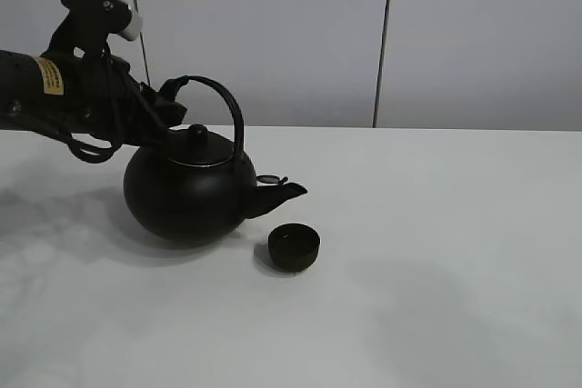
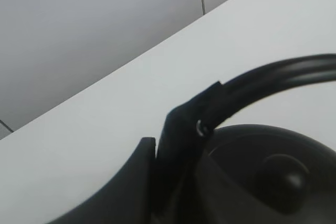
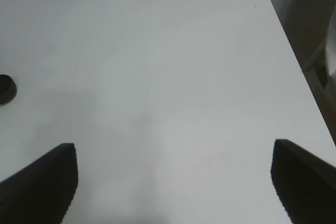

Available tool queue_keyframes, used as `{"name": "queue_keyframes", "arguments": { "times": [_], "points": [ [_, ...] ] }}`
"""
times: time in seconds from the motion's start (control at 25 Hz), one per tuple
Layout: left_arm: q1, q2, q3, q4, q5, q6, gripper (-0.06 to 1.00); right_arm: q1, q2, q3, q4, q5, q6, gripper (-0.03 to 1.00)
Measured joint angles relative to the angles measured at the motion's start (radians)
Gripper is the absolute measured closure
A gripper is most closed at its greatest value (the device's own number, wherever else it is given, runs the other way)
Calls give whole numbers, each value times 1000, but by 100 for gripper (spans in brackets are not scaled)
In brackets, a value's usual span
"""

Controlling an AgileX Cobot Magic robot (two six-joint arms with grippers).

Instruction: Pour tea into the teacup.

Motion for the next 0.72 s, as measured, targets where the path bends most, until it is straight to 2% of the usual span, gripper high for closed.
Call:
{"name": "queue_keyframes", "arguments": {
  "times": [0.12,0.24,0.48,0.72],
  "points": [
    [9,0,9,-45,-42,-68,83,0,0,0,0,0,0,27],
    [25,0,53,-110,-135,-90,83,0,0,0,0,0,0,27],
    [36,0,188,-211,-296,-56,83,0,0,0,0,0,0,27],
    [36,0,250,-237,-327,16,83,0,0,0,0,0,0,27]
  ]
}}
